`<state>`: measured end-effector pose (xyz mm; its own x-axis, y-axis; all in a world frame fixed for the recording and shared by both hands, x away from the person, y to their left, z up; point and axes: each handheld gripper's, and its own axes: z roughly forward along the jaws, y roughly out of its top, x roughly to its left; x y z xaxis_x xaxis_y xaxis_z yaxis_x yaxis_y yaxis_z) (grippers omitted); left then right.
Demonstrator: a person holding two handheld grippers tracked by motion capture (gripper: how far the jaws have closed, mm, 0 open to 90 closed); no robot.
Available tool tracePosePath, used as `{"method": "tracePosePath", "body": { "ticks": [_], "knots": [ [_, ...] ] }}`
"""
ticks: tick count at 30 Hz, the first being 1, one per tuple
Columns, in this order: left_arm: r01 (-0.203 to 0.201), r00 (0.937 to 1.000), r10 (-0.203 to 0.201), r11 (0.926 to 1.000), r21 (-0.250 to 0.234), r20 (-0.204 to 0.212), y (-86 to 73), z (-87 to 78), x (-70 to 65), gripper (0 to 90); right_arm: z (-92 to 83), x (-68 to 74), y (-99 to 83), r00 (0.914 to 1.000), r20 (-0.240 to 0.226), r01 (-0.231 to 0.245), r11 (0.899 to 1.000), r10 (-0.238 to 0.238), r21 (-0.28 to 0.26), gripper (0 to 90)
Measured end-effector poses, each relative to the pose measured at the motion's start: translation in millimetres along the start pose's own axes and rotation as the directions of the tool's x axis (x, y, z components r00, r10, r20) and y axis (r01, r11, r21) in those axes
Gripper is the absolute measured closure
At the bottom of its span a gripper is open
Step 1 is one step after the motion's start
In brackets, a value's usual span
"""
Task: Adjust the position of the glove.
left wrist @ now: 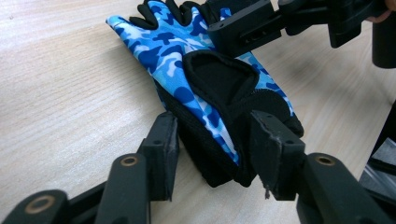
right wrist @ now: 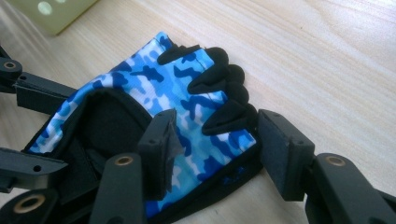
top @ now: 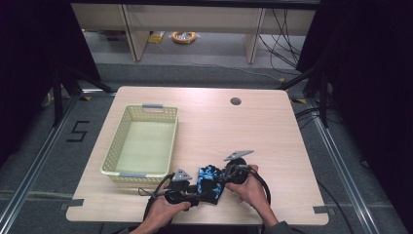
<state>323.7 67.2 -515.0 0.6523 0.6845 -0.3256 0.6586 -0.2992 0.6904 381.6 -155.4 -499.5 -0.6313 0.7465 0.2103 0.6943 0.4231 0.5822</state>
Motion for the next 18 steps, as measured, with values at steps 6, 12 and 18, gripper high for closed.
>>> {"method": "tracePosePath", "body": {
  "ticks": [6, 12, 18],
  "knots": [
    [0.009, 0.9999, -0.009, 0.9998, -0.016, 0.008, -0.6, 1.5, -0.2, 57.3, -0.8, 0.1, -1.0, 0.9998, -0.017, 0.002, 1.0, -0.002, 0.005, 57.1],
    [0.024, 0.9995, -0.024, 0.9997, -0.006, 0.02, 0.1, 0.0, 2.8, 58.2, -2.6, -5.6, -5.2, 0.9997, -0.022, 0.012, 1.0, -0.012, -0.015, 74.4],
    [0.044, 0.999, -0.044, 0.999, -0.007, 0.005, 0.5, -2.5, 4.0, 49.5, -7.0, -3.2, -15.8, 0.9998, 0.007, -0.018, 0.999, 0.018, -0.036, 79.5]
  ]
}}
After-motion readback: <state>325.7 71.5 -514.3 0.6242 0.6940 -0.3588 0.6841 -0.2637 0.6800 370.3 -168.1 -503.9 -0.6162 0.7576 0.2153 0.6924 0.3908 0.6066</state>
